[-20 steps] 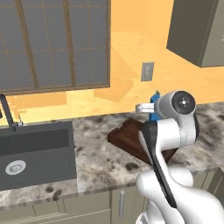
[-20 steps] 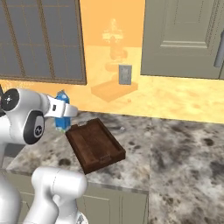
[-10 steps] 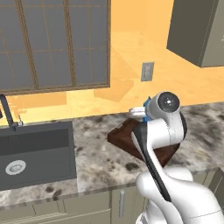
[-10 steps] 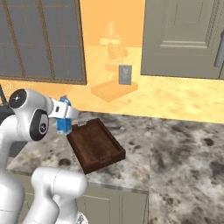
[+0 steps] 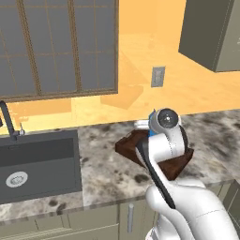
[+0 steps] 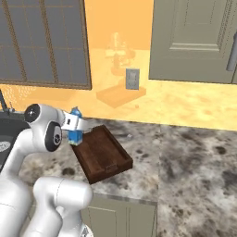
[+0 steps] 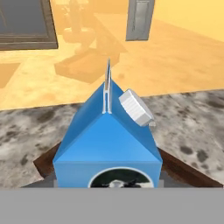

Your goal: Take out the milk from the fridge and place it on the tray on the counter. Then take the sugar cube near the tray and place it in the tray.

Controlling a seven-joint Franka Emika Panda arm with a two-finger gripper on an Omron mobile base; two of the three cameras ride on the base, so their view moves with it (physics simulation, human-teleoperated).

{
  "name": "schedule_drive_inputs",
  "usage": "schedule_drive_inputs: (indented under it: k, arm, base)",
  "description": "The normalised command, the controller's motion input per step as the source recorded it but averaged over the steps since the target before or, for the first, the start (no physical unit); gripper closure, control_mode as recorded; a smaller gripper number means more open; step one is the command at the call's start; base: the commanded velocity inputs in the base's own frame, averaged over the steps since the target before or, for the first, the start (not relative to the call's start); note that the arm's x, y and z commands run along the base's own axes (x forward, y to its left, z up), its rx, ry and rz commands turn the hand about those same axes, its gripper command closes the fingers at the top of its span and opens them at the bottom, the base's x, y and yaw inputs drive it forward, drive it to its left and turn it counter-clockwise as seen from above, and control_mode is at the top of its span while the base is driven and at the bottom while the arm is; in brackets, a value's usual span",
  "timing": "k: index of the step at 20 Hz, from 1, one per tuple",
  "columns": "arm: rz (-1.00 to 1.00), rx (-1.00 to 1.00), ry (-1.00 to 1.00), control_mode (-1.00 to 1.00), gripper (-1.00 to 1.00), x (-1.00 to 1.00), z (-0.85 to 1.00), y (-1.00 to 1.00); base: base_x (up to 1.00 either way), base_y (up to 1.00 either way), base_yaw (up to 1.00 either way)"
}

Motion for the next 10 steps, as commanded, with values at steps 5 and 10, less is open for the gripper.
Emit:
schedule_drive_inputs:
  k: [5,10]
  arm:
    - [-0.04,0.0,0.0,-1.0,1.0,0.56,-0.28,0.0]
    - [-0.02,0.0,0.13,-1.0,1.0,0.36,-0.14,0.0]
  base:
    - [0.0,0.0,0.0]
    - [0.0,0.0,0.0]
